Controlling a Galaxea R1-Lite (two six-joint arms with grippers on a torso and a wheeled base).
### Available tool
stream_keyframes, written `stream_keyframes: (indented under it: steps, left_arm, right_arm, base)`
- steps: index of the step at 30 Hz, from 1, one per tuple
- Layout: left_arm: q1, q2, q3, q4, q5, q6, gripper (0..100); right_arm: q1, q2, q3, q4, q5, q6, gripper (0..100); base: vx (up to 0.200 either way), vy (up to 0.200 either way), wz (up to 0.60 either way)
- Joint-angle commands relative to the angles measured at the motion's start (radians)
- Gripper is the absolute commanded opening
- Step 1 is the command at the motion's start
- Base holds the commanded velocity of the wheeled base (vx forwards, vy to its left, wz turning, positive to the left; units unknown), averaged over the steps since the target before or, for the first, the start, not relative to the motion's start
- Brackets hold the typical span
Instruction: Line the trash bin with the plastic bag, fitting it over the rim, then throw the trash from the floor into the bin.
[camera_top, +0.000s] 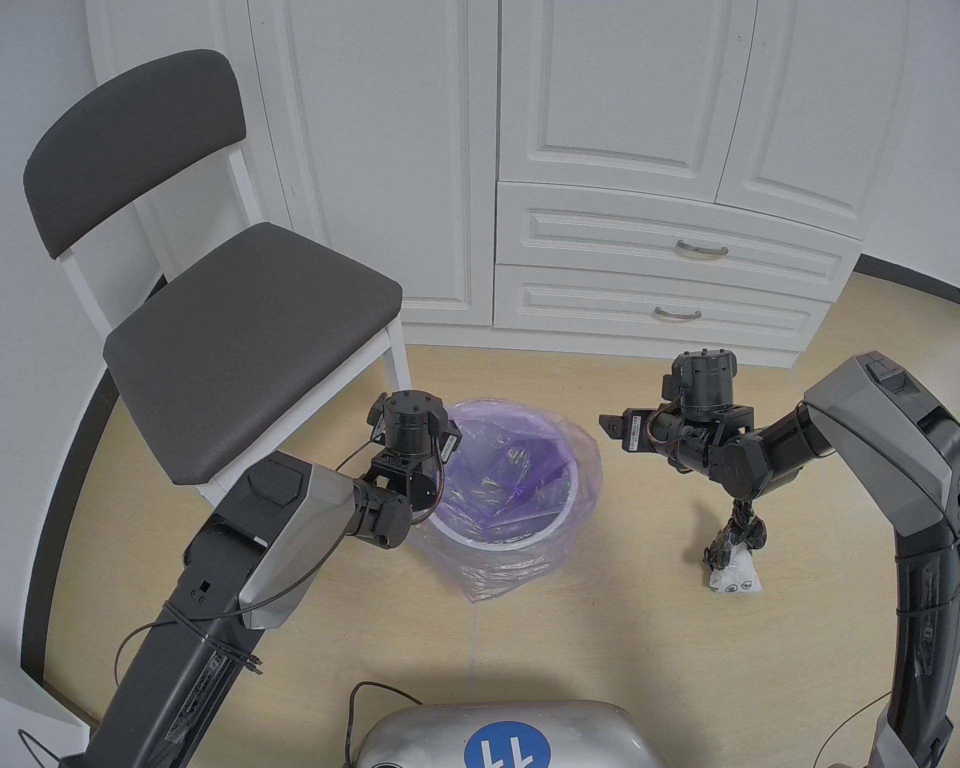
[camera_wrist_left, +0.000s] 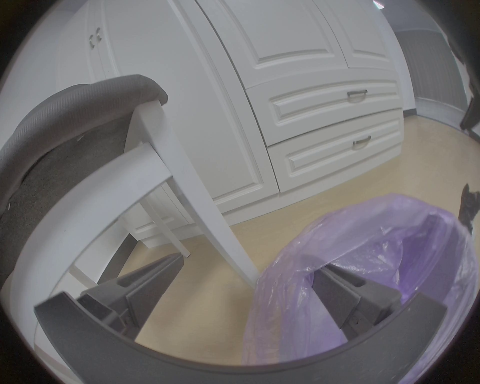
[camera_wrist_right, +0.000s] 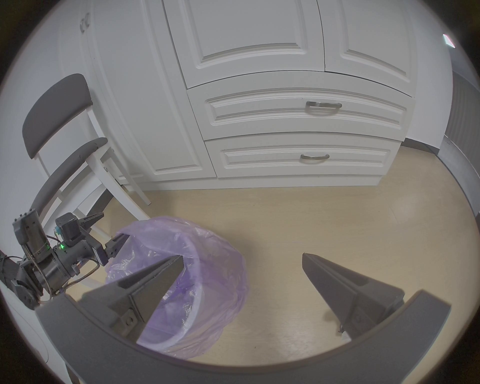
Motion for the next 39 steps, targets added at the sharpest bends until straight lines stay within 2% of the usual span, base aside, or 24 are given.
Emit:
stream_keyframes:
  steps: [1,8,25,31,32,33,34,39]
  left_arm:
    - [-0.001,-0.031,0.000,-0.002,0.000,-0.018,100]
    - [0.019,-0.042,0.000,-0.012,-0.006,-0.024,100]
    - [0.015,-0.037,0.003,-0.022,0.003,-0.111,100]
    - [-0.021,-0.169,0.215,-0.021,0.000,-0.177,100]
    - [-0.034,-0.218,0.301,-0.021,-0.009,-0.210,100]
    - [-0.036,-0.228,0.313,-0.021,-0.011,-0.216,100]
    - [-0.047,-0.275,0.390,-0.015,-0.014,-0.266,100]
    - [-0.045,-0.326,0.477,-0.006,-0.037,-0.354,100]
  right_arm:
    - [0.002,0.005,-0.006,-0.004,0.000,0.001,100]
    - [0.003,0.048,-0.003,-0.115,-0.004,-0.002,100]
    - [0.028,0.100,-0.003,-0.121,-0.004,-0.005,100]
    - [0.026,0.091,0.001,-0.121,-0.004,-0.011,100]
    - [0.025,0.089,0.001,-0.121,-0.003,-0.011,100]
    - [0.025,0.089,0.001,-0.121,-0.004,-0.011,100]
    - [0.025,0.089,0.001,-0.119,-0.003,-0.011,100]
    - [0.025,0.092,0.000,-0.119,-0.001,-0.011,100]
  base:
    - [0.000,0.000,0.00]
    - [0.000,0.000,0.00]
    - [0.000,0.000,0.00]
    - [0.000,0.000,0.00]
    - [0.000,0.000,0.00]
    - [0.000,0.000,0.00]
    - [0.000,0.000,0.00]
    - [0.000,0.000,0.00]
